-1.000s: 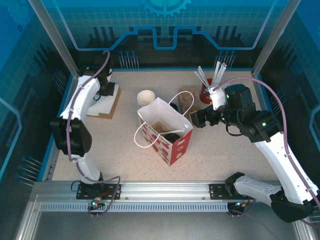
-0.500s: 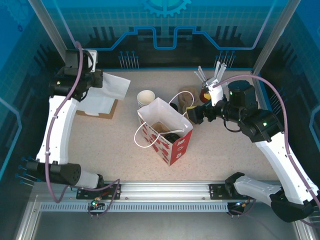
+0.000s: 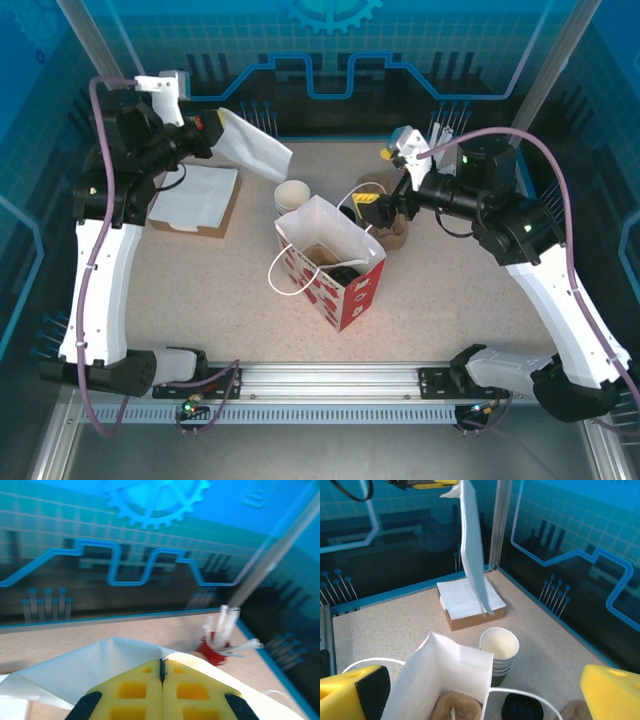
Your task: Pack the takeout coffee
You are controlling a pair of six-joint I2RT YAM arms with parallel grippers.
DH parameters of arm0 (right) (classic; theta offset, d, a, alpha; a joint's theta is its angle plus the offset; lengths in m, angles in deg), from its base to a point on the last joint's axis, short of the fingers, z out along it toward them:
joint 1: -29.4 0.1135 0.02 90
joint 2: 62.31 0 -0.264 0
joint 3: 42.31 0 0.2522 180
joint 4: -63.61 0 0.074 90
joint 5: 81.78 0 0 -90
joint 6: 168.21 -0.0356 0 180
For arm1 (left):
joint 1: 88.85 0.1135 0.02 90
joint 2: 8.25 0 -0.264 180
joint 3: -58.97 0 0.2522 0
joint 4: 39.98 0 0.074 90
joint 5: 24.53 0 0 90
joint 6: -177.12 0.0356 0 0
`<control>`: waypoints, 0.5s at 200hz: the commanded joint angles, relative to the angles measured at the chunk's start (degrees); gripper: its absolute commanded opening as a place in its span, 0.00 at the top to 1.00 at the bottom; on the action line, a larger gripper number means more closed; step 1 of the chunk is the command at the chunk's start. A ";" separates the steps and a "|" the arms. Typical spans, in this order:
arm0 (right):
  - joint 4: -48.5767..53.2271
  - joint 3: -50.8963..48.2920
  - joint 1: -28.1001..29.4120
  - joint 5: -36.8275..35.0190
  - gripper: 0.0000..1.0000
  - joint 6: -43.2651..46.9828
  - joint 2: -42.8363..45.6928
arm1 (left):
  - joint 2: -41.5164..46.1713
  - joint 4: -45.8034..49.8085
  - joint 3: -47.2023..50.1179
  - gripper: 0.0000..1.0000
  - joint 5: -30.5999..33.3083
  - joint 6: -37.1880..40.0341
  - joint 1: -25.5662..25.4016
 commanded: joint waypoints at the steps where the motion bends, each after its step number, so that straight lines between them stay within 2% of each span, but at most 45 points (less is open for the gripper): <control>1: -2.47 4.32 0.97 1.20 0.00 4.41 -2.09 | 1.29 -6.41 -0.27 1.00 -11.84 -4.51 -0.42; 41: -3.84 7.53 1.02 -3.66 0.00 4.73 -4.83 | 2.69 -11.49 2.56 1.00 -17.86 -5.09 -1.14; 100: -2.54 13.35 3.15 5.15 0.00 5.77 -11.14 | 0.68 -11.37 0.10 1.00 -24.96 -4.31 -7.08</control>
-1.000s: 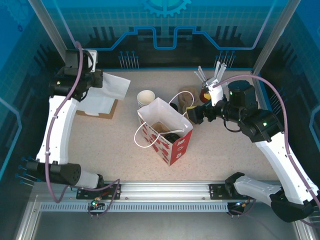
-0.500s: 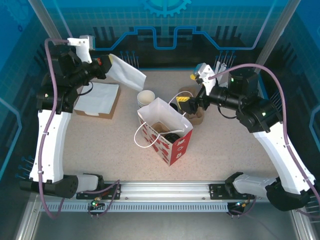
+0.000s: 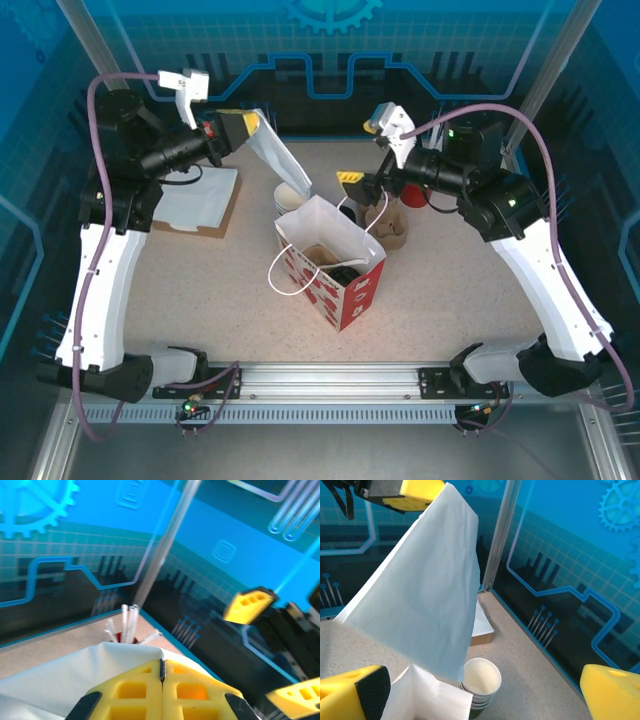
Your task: Pack the takeout coffee
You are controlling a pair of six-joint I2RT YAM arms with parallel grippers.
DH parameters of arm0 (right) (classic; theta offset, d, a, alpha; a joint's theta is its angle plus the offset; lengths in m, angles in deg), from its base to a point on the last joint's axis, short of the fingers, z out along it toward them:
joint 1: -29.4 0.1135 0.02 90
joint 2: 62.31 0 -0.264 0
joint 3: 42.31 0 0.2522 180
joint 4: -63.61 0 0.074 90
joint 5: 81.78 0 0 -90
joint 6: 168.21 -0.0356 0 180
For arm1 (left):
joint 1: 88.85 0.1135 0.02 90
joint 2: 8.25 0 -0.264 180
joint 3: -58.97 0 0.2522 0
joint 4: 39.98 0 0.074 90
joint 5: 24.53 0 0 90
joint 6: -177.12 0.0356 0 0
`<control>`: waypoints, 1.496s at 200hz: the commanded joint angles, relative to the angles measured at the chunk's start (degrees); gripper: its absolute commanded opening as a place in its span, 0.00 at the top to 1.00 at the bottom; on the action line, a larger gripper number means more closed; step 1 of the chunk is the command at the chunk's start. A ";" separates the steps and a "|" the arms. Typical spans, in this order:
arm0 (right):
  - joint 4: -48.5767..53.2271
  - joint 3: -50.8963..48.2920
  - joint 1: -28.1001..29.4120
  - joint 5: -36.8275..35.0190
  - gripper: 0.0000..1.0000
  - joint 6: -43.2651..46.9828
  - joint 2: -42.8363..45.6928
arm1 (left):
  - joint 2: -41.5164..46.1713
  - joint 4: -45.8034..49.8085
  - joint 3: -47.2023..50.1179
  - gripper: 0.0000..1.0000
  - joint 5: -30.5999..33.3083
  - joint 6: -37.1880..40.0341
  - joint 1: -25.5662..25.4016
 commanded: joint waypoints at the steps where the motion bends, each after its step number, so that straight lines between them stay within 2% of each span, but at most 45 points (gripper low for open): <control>1: -0.46 3.79 1.86 4.40 0.00 1.00 -2.76 | -0.60 -1.03 -1.94 1.00 -5.60 0.43 -2.50; 56: -2.06 8.27 4.18 8.62 0.00 -0.07 -7.57 | -1.63 1.32 -3.56 1.00 -7.87 2.70 -6.98; 121: -5.81 9.23 5.99 9.66 0.00 -2.22 -10.44 | -2.79 1.00 -4.26 1.00 -11.31 2.54 -9.76; 163: -4.15 11.11 6.73 10.87 0.01 -2.26 -12.40 | -3.06 1.01 -4.21 1.00 -11.61 2.75 -10.36; 250: 3.97 13.74 6.83 12.82 0.36 -2.64 -14.87 | -3.23 -0.09 -5.33 1.00 -11.01 2.58 -10.51; 299: 6.70 14.52 6.70 12.31 0.64 -2.42 -14.96 | -2.78 -0.12 -5.50 1.00 -9.46 3.11 -10.51</control>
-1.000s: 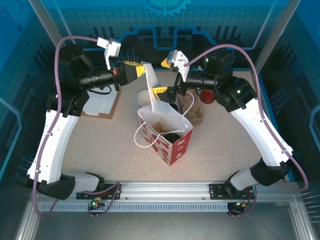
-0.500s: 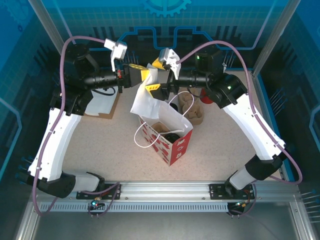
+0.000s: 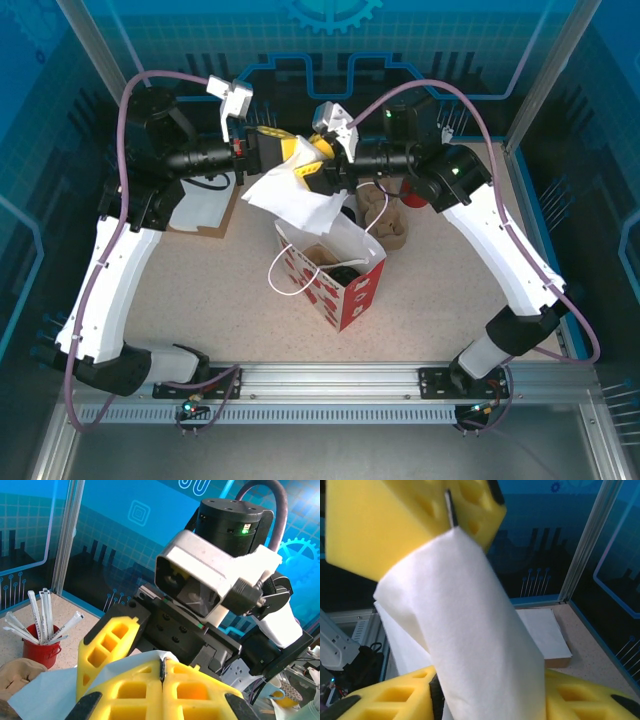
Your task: Pack the takeout coffee
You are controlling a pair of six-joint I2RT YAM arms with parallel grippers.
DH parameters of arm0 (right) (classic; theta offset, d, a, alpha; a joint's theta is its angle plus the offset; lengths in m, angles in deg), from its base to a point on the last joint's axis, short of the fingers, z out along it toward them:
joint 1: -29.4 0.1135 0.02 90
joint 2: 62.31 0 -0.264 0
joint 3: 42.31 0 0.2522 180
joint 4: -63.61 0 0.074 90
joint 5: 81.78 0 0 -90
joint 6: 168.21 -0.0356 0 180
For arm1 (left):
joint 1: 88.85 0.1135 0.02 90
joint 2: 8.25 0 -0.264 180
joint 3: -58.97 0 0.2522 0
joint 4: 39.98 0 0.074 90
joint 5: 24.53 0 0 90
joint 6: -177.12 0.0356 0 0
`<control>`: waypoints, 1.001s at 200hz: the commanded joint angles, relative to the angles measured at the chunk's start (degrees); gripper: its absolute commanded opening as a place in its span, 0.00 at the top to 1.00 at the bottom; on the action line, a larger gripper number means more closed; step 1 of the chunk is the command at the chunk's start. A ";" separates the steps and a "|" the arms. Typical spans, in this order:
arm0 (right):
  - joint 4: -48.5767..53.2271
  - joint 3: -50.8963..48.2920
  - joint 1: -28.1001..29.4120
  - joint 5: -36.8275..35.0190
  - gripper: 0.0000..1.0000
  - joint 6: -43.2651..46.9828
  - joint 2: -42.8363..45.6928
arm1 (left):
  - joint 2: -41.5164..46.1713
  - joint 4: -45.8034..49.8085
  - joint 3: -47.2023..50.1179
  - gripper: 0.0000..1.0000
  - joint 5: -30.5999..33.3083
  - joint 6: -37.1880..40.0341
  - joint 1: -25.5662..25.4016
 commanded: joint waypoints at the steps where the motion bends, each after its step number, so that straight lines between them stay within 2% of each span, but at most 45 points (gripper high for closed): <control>1: 2.80 2.10 0.75 0.46 0.65 0.17 -0.36 | 0.23 -1.42 -2.13 1.00 0.33 1.40 -0.57; 39: 4.02 2.23 0.76 0.07 0.87 0.18 -0.14 | 0.96 -1.15 -1.79 0.99 1.74 1.75 -0.57; 73: 4.47 2.21 0.72 -0.89 0.99 -0.08 0.33 | 2.13 -0.48 -1.45 0.88 3.08 2.80 -0.57; 88: 4.56 2.22 0.76 -1.55 1.00 -0.33 0.73 | 2.74 0.04 -1.47 0.81 3.82 3.21 -0.55; 126: 4.75 2.00 0.70 -4.35 1.00 -1.42 2.35 | 5.71 1.41 -0.98 0.50 6.32 4.89 -0.57; 141: 4.84 1.87 0.68 -5.97 1.00 -2.15 3.26 | 7.64 1.90 -0.08 0.41 8.27 5.76 -0.57; 166: 4.66 1.38 0.73 -8.39 1.00 -3.62 5.15 | 11.46 2.78 2.34 0.22 13.12 6.92 -0.56; 200: 4.28 -0.08 0.89 -12.38 1.00 -6.45 8.38 | 18.13 3.44 7.94 0.02 21.02 7.91 -0.57</control>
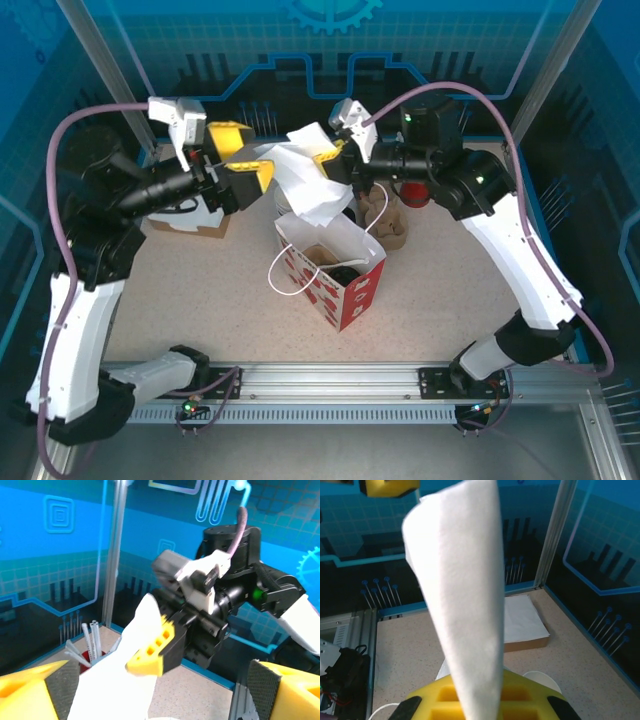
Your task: Pack the takeout coffee
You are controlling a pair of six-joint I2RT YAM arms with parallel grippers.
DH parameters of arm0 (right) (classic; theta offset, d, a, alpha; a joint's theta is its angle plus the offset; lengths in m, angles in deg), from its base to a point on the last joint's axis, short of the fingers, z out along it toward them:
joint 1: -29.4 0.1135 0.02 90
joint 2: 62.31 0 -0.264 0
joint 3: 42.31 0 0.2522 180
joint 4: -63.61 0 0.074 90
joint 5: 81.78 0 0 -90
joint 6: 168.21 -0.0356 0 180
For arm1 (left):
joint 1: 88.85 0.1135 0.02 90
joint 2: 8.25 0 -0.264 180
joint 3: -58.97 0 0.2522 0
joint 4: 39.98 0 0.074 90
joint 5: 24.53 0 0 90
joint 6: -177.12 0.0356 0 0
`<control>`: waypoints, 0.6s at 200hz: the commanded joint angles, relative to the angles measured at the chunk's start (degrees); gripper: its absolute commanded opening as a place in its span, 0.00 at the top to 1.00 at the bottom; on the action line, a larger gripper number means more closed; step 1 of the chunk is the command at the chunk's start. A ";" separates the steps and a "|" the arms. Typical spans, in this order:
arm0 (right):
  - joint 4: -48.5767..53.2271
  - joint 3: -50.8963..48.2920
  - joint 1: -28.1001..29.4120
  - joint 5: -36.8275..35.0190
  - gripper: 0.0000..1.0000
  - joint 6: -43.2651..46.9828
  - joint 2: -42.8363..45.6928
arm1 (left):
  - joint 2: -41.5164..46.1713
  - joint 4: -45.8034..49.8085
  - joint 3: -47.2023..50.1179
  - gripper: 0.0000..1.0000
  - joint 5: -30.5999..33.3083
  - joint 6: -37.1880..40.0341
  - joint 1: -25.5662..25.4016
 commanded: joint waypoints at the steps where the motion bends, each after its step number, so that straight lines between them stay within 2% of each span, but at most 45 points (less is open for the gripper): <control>1: 0.01 -0.69 0.89 -3.74 1.00 -3.22 3.62 | 4.09 1.30 3.63 0.02 7.56 1.74 -0.30; 68: -2.52 -6.18 2.94 -14.32 1.00 -9.95 10.79 | 17.38 3.72 20.82 0.01 24.03 -1.22 -0.30; 120: -4.41 -11.51 5.53 -23.00 1.00 -14.25 14.84 | 25.24 7.59 34.02 0.01 30.25 -6.86 -0.30</control>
